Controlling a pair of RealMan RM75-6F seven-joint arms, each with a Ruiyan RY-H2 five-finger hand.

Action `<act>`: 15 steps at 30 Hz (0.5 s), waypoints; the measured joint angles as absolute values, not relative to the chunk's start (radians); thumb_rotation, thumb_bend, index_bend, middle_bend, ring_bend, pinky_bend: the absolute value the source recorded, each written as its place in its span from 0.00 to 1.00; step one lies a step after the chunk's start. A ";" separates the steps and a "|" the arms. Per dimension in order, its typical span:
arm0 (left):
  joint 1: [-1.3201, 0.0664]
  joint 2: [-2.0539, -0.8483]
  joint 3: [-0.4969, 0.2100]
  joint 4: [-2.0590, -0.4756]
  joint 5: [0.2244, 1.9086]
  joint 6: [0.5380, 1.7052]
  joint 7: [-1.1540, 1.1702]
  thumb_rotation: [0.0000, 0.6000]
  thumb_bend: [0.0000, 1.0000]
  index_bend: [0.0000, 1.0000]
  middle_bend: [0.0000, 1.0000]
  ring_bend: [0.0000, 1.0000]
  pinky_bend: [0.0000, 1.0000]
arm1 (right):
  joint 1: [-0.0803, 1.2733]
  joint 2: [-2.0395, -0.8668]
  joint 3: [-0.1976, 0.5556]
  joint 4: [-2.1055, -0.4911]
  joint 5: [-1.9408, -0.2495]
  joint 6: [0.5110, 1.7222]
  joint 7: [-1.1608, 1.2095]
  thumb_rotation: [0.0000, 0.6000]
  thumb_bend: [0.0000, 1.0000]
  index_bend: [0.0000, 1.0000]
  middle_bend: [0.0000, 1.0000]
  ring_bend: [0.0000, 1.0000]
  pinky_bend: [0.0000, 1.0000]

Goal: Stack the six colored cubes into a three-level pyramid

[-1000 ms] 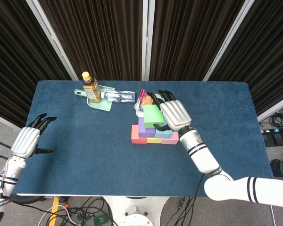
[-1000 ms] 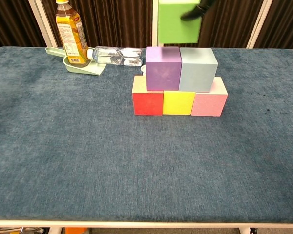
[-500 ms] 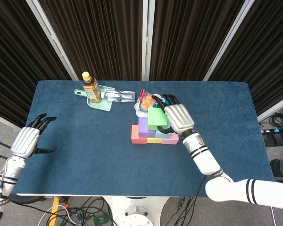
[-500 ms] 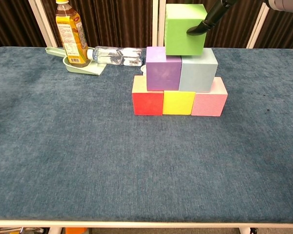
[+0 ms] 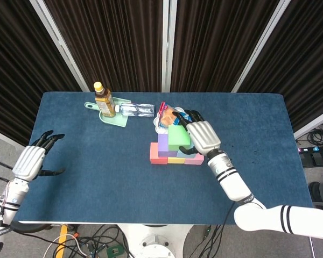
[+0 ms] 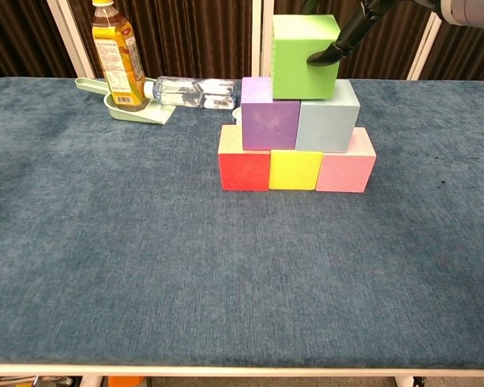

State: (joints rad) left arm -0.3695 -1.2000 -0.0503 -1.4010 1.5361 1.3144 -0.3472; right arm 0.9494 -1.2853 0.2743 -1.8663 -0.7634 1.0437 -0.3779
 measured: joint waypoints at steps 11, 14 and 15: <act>-0.369 -1.202 -0.052 -1.396 1.534 1.309 -0.352 1.00 0.03 0.14 0.17 0.05 0.25 | 0.955 -1.292 0.276 -1.869 -0.741 1.047 -0.401 1.00 0.21 0.00 0.47 0.00 0.00; -0.370 -1.201 -0.052 -1.393 1.528 1.300 -0.356 1.00 0.03 0.14 0.17 0.05 0.25 | 0.957 -1.297 0.277 -1.867 -0.736 1.047 -0.405 1.00 0.21 0.00 0.47 0.00 0.00; -0.371 -1.201 -0.053 -1.392 1.525 1.296 -0.361 1.00 0.03 0.14 0.17 0.05 0.25 | 0.958 -1.298 0.277 -1.867 -0.735 1.047 -0.406 1.00 0.21 0.00 0.47 0.00 0.00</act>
